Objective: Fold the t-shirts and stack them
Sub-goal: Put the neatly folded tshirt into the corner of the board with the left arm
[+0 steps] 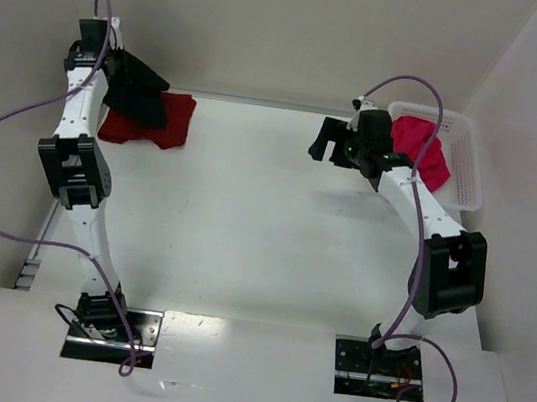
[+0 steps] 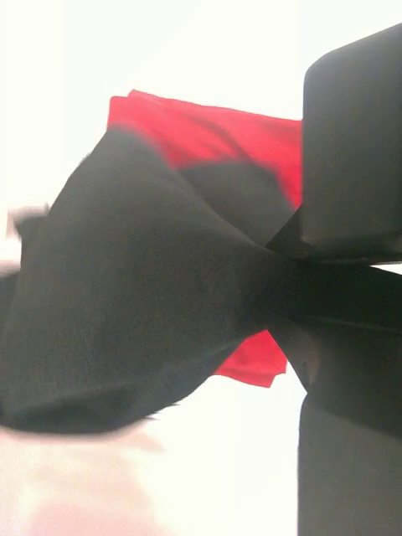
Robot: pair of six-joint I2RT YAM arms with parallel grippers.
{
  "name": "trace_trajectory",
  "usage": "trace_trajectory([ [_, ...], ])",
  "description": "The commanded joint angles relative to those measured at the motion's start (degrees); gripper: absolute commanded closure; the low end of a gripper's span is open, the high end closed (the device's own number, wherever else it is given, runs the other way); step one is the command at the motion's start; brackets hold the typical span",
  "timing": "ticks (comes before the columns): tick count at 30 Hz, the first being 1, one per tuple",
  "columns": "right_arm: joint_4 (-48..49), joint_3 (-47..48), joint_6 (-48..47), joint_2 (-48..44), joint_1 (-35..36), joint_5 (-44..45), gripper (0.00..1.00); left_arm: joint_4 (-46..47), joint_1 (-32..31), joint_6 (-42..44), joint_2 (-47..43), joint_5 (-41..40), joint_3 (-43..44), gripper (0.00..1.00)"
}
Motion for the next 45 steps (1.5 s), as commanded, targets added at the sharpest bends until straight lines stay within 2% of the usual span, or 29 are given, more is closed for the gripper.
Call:
trace_trajectory([
  [1,1.00,-0.31,-0.78,-1.53,-0.28,0.51,0.00,-0.04,0.79,-0.94,3.87,5.98,6.18,1.00],
  [7,1.00,0.22,-0.78,-1.00,-0.28,1.13,0.00,-2.33,0.79,0.12,7.83,10.03,6.63,1.00],
  [12,1.00,0.22,-0.78,-0.48,-0.28,1.13,0.00,-0.57,0.79,-1.03,2.57,9.67,1.98,1.00],
  [15,1.00,0.22,-0.78,-0.48,-0.28,1.13,0.00,-0.57,1.32,-3.13,-0.07,15.10,3.20,1.00],
  [17,1.61,0.22,-0.25,-0.48,-0.28,1.13,0.00,-0.57,1.32,-5.77,-1.39,18.97,5.48,1.00],
  [19,2.32,-0.83,-0.25,-1.26,-0.28,1.13,0.00,-2.58,-1.31,-6.91,-2.10,20.48,9.07,1.00],
  [20,2.32,-0.83,-0.25,-1.88,-0.28,1.13,0.00,-3.81,-2.10,-6.91,-1.49,20.48,11.70,1.00],
  [21,2.32,-1.44,-0.25,-1.88,-0.28,1.13,0.00,-4.95,-2.81,-7.44,-0.96,22.57,18.34,1.00],
  [25,2.85,-2.07,-0.25,-3.11,-0.28,1.13,0.00,-6.10,-2.81,-12.88,2.81,34.68,31.80,1.00],
  [28,2.85,-2.59,-0.25,-3.73,-0.28,1.13,0.00,-7.94,-0.10,-15.78,6.60,37.53,35.72,1.00],
  [32,2.85,-3.30,-0.25,-4.34,-0.28,1.13,0.00,-11.46,2.54,-12.38,8.36,38.76,31.78,1.00],
  [37,2.85,-2.77,-0.25,-3.73,-0.28,1.13,0.00,-10.34,3.69,-5.52,10.99,37.37,23.44,1.00],
  [45,1.27,-1.19,-0.25,-2.67,-0.28,1.13,0.00,-11.65,5.98,-5.07,26.81,35.70,24.73,1.00],
])
